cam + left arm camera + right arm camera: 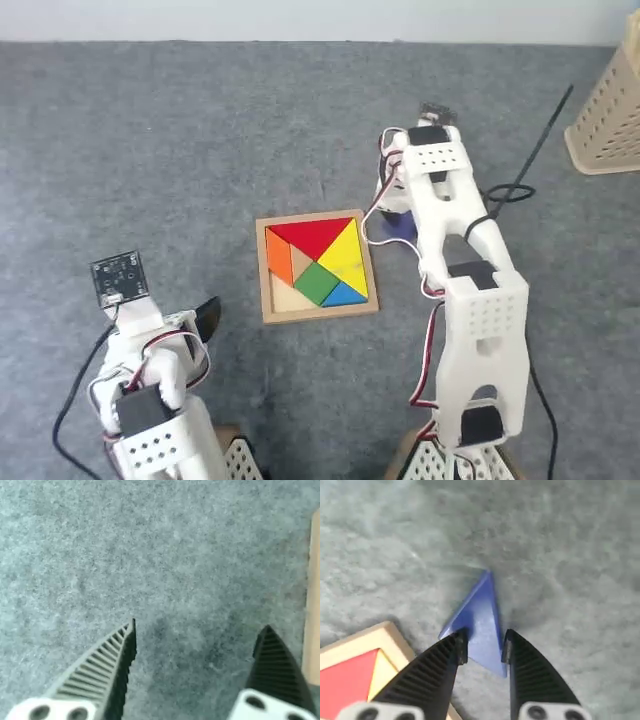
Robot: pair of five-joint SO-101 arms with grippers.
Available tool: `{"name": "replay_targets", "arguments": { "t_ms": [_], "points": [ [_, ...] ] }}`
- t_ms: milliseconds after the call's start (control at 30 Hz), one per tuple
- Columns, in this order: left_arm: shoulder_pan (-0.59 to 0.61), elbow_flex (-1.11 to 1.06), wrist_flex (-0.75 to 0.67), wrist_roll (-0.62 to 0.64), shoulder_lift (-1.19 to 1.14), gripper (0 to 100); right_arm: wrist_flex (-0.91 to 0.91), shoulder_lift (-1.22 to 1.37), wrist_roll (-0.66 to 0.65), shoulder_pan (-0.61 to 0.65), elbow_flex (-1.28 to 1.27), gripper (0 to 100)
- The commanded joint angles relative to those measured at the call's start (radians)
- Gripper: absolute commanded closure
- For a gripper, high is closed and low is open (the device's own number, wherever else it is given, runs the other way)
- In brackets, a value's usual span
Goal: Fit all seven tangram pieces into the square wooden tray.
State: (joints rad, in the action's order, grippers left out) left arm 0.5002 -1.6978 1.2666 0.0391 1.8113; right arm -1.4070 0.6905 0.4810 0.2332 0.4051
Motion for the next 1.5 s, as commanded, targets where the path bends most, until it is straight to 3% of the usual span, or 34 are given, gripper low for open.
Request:
{"name": "replay_targets", "arguments": {
  "t_ms": [0,167,400,567,1467],
  "points": [
    [-0.002,0.013,-0.002,-0.002,0.012,65,-0.03,-0.047,0.009,-0.018,0.005,88.7],
    [-0.002,0.013,-0.002,-0.002,0.012,65,-0.05,-0.145,-0.038,0.005,-0.032,88.7],
    [-0.002,0.013,-0.002,-0.002,0.012,65,0.094,-0.245,-0.15,0.061,-0.173,87.8],
    [-0.002,0.013,-0.002,-0.002,0.012,65,0.107,-0.245,-0.212,0.084,-0.173,76.8],
    [-0.002,0.013,-0.002,-0.002,0.012,65,0.13,-0.068,-0.267,0.079,-0.087,74.9]
  ]
}}
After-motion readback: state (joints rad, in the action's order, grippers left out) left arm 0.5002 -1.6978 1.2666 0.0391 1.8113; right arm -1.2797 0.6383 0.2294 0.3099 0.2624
